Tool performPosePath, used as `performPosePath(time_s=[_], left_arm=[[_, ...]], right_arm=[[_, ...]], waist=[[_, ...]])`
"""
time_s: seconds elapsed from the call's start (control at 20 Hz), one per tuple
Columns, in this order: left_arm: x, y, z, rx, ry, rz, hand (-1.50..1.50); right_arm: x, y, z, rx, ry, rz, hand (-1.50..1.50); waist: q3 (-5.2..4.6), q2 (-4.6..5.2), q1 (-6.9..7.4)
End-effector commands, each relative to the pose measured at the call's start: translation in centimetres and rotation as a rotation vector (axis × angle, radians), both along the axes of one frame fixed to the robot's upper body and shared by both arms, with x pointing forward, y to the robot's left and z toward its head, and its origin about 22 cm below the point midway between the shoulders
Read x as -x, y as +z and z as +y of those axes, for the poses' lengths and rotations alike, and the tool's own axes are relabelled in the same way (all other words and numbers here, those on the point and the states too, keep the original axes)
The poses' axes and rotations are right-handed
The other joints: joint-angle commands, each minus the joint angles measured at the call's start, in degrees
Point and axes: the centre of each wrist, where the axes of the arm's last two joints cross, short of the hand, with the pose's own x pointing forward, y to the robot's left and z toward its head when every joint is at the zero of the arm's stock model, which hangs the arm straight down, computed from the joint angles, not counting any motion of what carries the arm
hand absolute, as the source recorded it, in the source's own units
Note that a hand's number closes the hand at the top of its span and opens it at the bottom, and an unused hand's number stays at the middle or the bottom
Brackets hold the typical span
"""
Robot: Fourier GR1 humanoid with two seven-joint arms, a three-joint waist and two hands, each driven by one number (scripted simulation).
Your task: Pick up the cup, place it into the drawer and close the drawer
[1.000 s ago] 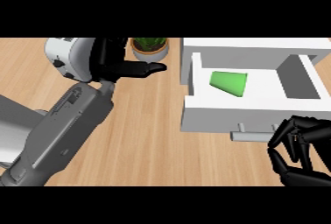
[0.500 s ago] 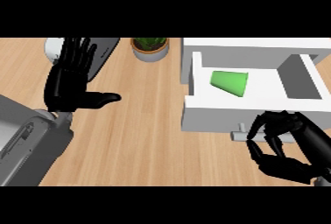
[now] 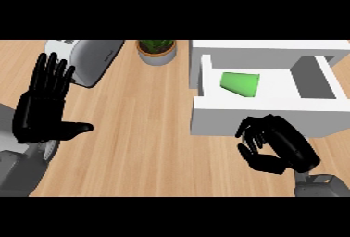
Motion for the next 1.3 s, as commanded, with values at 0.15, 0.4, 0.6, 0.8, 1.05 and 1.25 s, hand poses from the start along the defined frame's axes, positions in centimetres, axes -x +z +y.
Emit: performPosePath(time_s=[0.15,0.4,0.6,0.8,1.05,1.25], left_arm=[[2.5,-0.3,3.0,0.003,-0.008,0.007,-1.50],[2.7,-0.8,5.3,0.005,0.015,-0.014,-1.50],[3.6,-2.5,4.5,0.024,0.016,0.000,-1.50],[3.4,-2.6,5.1,0.011,0.004,-0.014,-1.50],[3.3,-3.6,6.3,0.036,-0.030,-0.004,-1.50],[3.4,-3.8,6.1,0.026,-0.035,-0.027,-1.50]], right_arm=[[-4.2,-4.7,1.1,0.111,-0.026,0.043,-1.50],[-6.3,-6.2,4.7,0.174,-0.016,0.072,-1.50],[-9.2,-8.6,2.1,0.150,-0.036,0.087,-1.50],[-11.6,-8.5,1.0,0.143,-0.030,0.107,-1.50],[-13.9,-7.7,2.2,0.088,-0.033,0.137,-1.50],[-15.5,-5.5,-1.7,0.124,-0.052,0.159,-1.50]], waist=[[0.02,0.08,0.01],[0.00,0.07,-0.43],[0.04,0.32,0.21],[0.05,0.43,0.28],[0.06,0.76,0.98],[0.09,1.18,2.01]])
